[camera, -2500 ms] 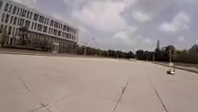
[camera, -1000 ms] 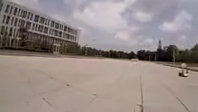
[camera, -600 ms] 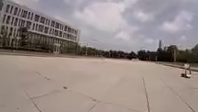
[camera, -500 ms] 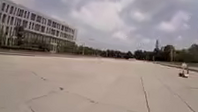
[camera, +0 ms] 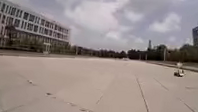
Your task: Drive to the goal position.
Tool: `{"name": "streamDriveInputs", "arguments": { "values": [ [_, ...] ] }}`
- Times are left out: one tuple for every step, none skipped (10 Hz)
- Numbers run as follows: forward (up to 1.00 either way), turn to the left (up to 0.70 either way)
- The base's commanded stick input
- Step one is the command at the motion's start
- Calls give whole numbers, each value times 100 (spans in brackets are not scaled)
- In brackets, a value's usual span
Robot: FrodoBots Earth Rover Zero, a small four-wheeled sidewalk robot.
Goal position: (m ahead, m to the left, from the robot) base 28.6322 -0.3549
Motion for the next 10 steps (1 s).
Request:
{"name": "streamDriveInputs", "arguments": {
  "values": [
    [50,-2],
    [50,-2],
    [50,-2],
    [50,-2],
    [50,-2],
    [50,-2],
    [50,-2],
    [50,-2],
    [50,-2],
    [50,-2]
  ]
}}
